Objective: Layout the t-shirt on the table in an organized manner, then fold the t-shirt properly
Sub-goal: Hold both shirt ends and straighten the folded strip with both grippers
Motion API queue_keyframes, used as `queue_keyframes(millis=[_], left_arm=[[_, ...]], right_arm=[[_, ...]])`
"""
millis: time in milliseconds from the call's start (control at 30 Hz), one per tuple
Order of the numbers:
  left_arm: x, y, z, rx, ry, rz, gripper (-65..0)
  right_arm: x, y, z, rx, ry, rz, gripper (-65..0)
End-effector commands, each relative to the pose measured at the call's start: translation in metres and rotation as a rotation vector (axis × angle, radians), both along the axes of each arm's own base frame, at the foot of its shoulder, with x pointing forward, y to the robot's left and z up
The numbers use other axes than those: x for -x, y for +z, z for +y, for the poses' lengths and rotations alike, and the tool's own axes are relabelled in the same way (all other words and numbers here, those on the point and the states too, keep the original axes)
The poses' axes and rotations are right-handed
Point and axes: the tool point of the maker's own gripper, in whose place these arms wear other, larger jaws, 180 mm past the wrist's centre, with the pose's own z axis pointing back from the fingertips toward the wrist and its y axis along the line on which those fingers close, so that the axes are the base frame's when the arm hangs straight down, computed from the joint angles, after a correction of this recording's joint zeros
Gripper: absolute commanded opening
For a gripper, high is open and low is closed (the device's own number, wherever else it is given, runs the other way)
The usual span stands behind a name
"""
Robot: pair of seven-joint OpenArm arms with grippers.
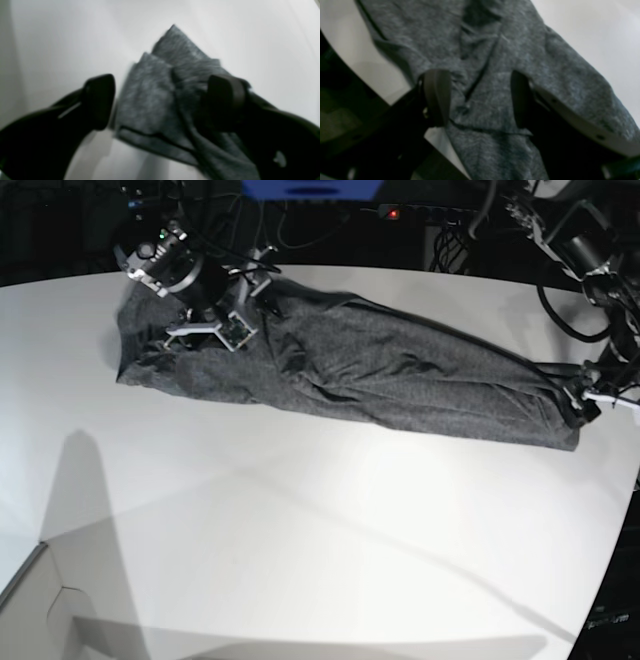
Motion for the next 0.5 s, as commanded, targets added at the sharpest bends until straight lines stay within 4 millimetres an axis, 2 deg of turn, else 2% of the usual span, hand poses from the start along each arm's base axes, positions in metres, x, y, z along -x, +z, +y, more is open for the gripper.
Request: queue_keyframes(millis=[0, 133, 267, 467], left_arm=[[-0.010, 0.016, 0.009, -0.022, 0.004, -0.058, -4.4], [-0.021, 0.020, 0.007, -0.061, -0.011, -0.112, -2.6], [-0.025, 0.004, -0.010, -0.067, -0.074, -0.095, -2.6], [-0.019, -0.016, -0.015, -0.026, -0.066, -0.059, -2.6]], right_arm=[[-0.005, 0.011, 0.004, -0.029, -0.003, -0.037, -26.9], [-0.005, 0.010, 0.003, -0.029, -0.003, -0.036, -26.9], [-0.006, 0.010, 0.003, -0.029, -0.003, -0.037, -26.9], [-0.007, 0.012, 0.004, -0.029, -0.003, -0.042, -26.9]])
